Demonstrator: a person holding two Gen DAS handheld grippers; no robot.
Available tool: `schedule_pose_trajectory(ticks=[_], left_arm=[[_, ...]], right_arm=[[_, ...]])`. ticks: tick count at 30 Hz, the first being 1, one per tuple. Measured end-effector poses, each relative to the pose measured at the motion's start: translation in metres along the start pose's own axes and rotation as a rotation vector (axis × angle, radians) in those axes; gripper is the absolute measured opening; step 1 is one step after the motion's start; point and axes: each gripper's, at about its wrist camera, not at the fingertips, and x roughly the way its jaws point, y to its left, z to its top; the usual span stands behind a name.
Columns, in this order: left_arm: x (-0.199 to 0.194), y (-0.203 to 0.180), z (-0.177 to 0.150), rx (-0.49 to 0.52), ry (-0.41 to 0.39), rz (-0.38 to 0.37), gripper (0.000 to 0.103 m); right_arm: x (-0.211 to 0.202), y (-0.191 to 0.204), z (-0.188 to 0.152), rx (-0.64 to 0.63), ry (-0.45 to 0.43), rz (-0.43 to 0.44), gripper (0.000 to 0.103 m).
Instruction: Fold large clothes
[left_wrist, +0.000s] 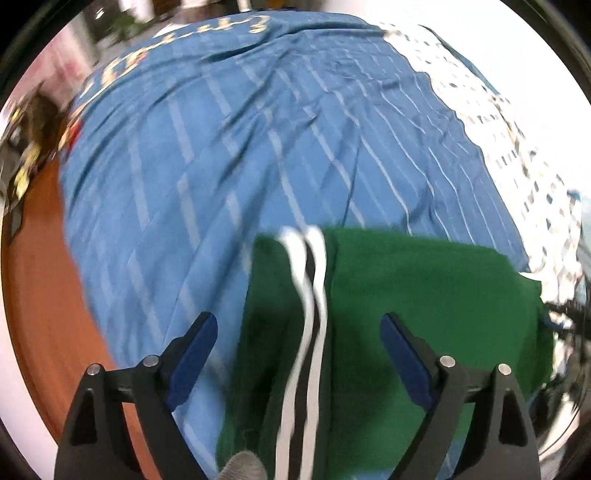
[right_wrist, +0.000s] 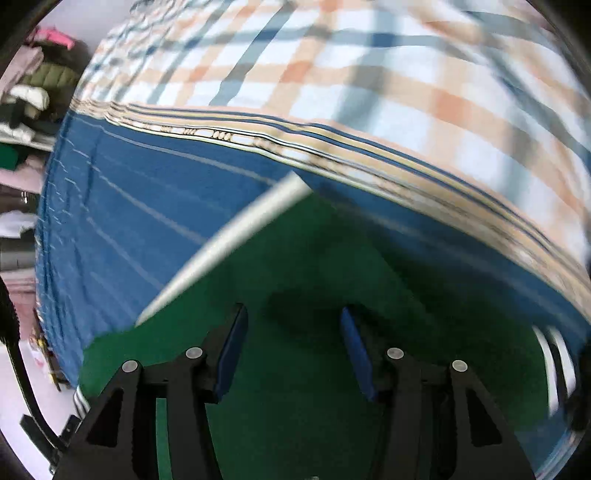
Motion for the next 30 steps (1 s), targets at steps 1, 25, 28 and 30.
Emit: schedule_pose_trajectory(ticks=[1,25,28,30], left_arm=[[-0.008,0.003,-0.015,-0.033,0.012,0.001,0.090],[0.028,0.021,-0.021,-0.388,-0.184,-0.121,0.028],[0.017,0.036,0.010,-0.305,-0.238,-0.143,0.028],[0.026,0.052,0.020,-0.279,-0.241,-0.174,0.029]], right_arm=[[-0.012,-0.009,-0.015,0.022,-0.005,0.018,0.060],[0.002,-0.070,-0.193,0.282,0.017,0.207,0.061],[0.000,-0.038,-0.187,0.240,0.022,0.275,0.061],[0.005,-0.011,-0.177,0.204,0.032,0.310,0.061]])
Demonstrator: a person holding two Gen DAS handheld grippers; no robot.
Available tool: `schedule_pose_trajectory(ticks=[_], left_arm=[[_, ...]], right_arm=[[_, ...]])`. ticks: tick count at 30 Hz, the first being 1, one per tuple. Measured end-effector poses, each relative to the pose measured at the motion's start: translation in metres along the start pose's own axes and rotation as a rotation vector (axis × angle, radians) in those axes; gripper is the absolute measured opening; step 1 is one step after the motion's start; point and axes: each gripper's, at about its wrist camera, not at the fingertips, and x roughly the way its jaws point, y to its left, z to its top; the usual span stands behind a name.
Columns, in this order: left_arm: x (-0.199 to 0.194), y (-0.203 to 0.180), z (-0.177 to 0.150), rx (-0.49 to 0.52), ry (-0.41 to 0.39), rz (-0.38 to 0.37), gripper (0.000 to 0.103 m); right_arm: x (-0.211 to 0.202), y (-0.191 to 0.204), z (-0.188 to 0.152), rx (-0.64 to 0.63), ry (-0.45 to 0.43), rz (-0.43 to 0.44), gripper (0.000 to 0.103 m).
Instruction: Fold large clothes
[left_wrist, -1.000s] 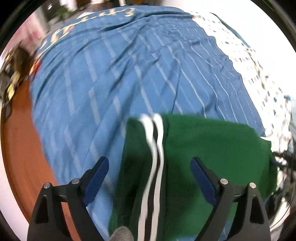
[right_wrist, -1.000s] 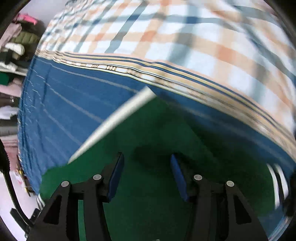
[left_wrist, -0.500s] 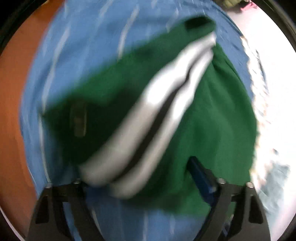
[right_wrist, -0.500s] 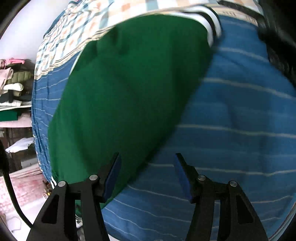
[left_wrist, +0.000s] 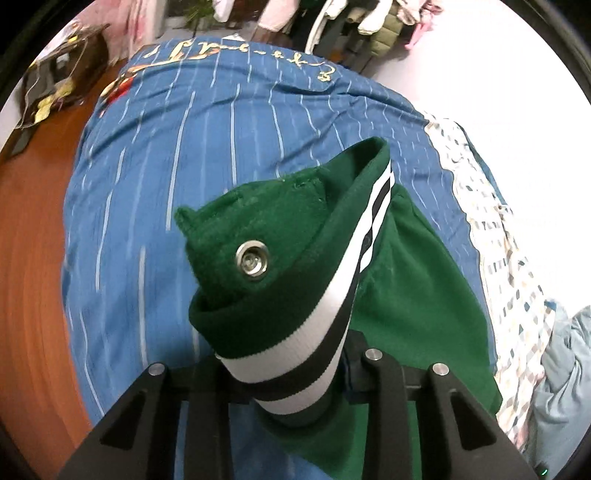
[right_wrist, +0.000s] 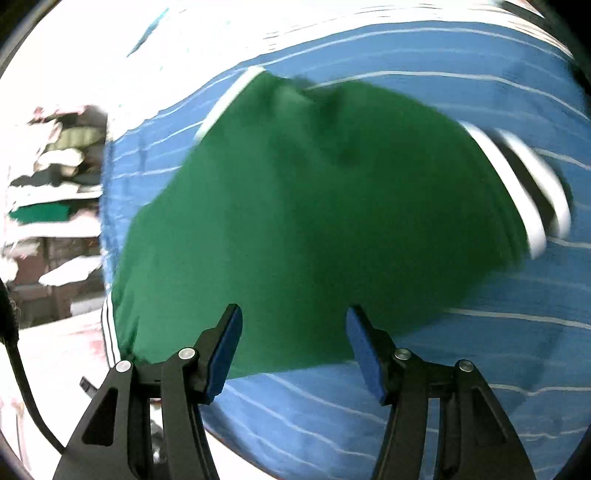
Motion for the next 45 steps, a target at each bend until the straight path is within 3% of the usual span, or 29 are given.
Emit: schedule_pose_trajectory(ticks=[5,8,12,15,18,19,23,25,26,28,30,32,33,34,39,42,43,45], left_arm=[[0.067,0.052,-0.020,-0.137,0.109,-0.102,0.048],[0.073,0.063,-0.027,-0.215,0.073,-0.199,0.064],[0.074,0.042,-0.023,-0.165,0.062,-0.154,0.093],[0.078,0.035,-0.022,-0.140,0.057,-0.128,0.095],[0.076,0.039,-0.019,-0.164,0.057,-0.145,0.095],[0.075,0.041,-0.018,-0.167,0.060,-0.151,0.095],[0.073,0.050,-0.017,-0.193,0.063,-0.154,0.095],[0.074,0.048,-0.015,-0.205,0.055,-0.134,0.095],[0.073,0.046,-0.014,-0.211,0.044,-0.111,0.093],[0.071,0.038,-0.008,-0.197,0.013,-0.023,0.049],[0.066,0.028,0.001,-0.159,0.008,-0.014,0.034],[0.050,0.009,0.010,-0.075,-0.034,0.007,0.030],[0.042,-0.002,0.015,-0.027,-0.056,0.013,0.028],[0.032,-0.011,0.020,0.020,-0.076,0.017,0.028],[-0.020,-0.041,0.058,0.192,-0.187,0.002,0.027],[-0.040,-0.055,0.073,0.272,-0.232,0.006,0.027],[-0.046,-0.061,0.075,0.311,-0.244,0.015,0.027],[-0.055,-0.077,0.072,0.378,-0.251,-0.008,0.027]], right_arm=[[0.049,0.037,0.003,-0.056,0.076,0.014,0.061],[0.063,0.050,0.005,-0.069,0.093,0.021,0.061],[0.087,0.074,0.006,-0.119,0.152,0.048,0.061],[0.115,0.110,0.012,-0.189,0.180,0.068,0.058],[0.156,0.135,0.023,-0.235,0.181,-0.057,0.024],[0.175,0.133,0.029,-0.208,0.195,-0.132,0.002],[0.202,0.117,0.048,-0.053,0.258,-0.034,0.000],[0.199,0.123,0.048,-0.083,0.272,-0.052,0.000],[0.197,0.132,0.046,-0.127,0.270,-0.076,0.000],[0.187,0.139,0.039,-0.194,0.274,-0.112,0.000],[0.176,0.143,0.034,-0.199,0.291,-0.080,0.011],[0.160,0.145,0.028,-0.202,0.276,-0.062,0.030],[0.147,0.145,0.024,-0.213,0.245,-0.079,0.045],[0.133,0.145,0.022,-0.228,0.215,-0.099,0.051],[0.079,0.126,0.016,-0.273,0.057,-0.262,0.051],[0.100,0.083,0.019,-0.190,0.109,-0.333,0.051],[0.123,0.066,0.019,-0.168,0.175,-0.317,0.051],[0.133,0.052,0.024,-0.132,0.173,-0.273,0.051]])
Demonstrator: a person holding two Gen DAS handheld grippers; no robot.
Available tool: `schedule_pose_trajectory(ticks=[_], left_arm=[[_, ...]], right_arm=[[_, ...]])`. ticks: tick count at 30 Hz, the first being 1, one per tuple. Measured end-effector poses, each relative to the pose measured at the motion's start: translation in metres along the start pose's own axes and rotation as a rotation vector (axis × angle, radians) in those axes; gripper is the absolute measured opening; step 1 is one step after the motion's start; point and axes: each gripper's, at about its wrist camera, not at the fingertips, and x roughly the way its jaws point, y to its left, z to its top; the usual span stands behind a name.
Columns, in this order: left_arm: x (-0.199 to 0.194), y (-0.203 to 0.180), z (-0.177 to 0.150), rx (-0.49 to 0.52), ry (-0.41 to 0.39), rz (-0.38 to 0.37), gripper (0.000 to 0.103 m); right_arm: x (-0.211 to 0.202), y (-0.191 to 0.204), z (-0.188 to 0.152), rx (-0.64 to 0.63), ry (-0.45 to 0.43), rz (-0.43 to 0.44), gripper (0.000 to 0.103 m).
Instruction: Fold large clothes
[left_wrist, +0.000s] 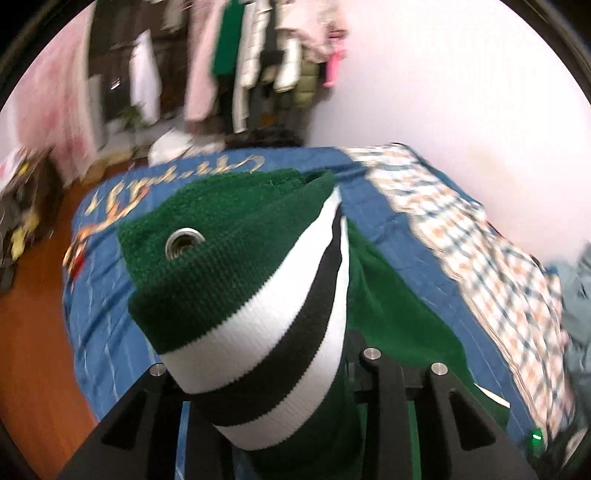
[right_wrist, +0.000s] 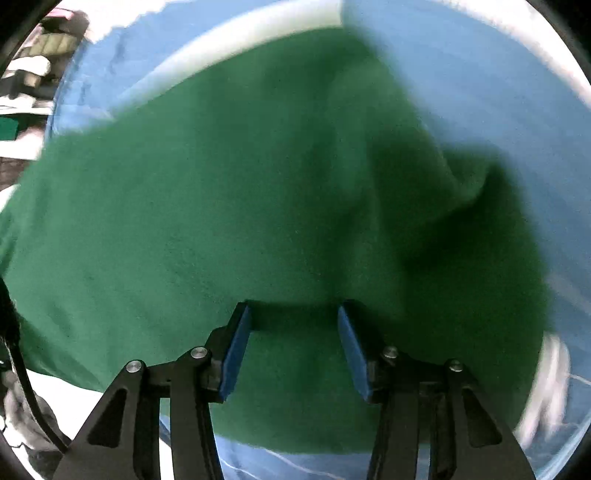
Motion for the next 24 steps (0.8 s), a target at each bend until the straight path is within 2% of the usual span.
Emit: schedule_pose_trajectory(ticks=[2,4,7,9,12,14,16,19,22,24], left_arm=[[-0.015,-0.030,0.003,0.097,-0.020,-0.030,0.025],[-0.030,-0.060,0.004,0.171,-0.041,-0.083,0.025],[-0.056,-0.122,-0.007,0.297,-0.046,-0.198,0.024],[-0.070,-0.164,-0.024,0.384,-0.032,-0.283,0.023],[-0.077,-0.222,-0.064,0.490,0.037,-0.408,0.023],[-0.074,-0.264,-0.108,0.567,0.124,-0.482,0.023],[-0.067,-0.290,-0.145,0.622,0.190,-0.518,0.023],[-0.049,-0.327,-0.221,0.730,0.328,-0.538,0.023],[-0.019,-0.337,-0.272,0.777,0.426,-0.499,0.022],[-0.010,-0.343,-0.286,0.797,0.432,-0.465,0.022]], right_arm=[[-0.011,-0.004,0.004,0.031,0.010,0.040,0.053],[-0.030,-0.013,0.000,0.051,-0.028,0.103,0.053],[-0.064,-0.041,-0.021,0.127,-0.079,0.176,0.053],[-0.083,-0.063,-0.038,0.178,-0.110,0.203,0.053],[-0.104,-0.096,-0.070,0.261,-0.149,0.221,0.053],[-0.112,-0.125,-0.090,0.323,-0.162,0.241,0.053],[-0.115,-0.149,-0.108,0.369,-0.166,0.214,0.053],[-0.112,-0.171,-0.132,0.426,-0.167,0.181,0.053],[-0.114,-0.195,-0.144,0.468,-0.169,0.167,0.053],[-0.116,-0.200,-0.146,0.472,-0.169,0.154,0.053]])
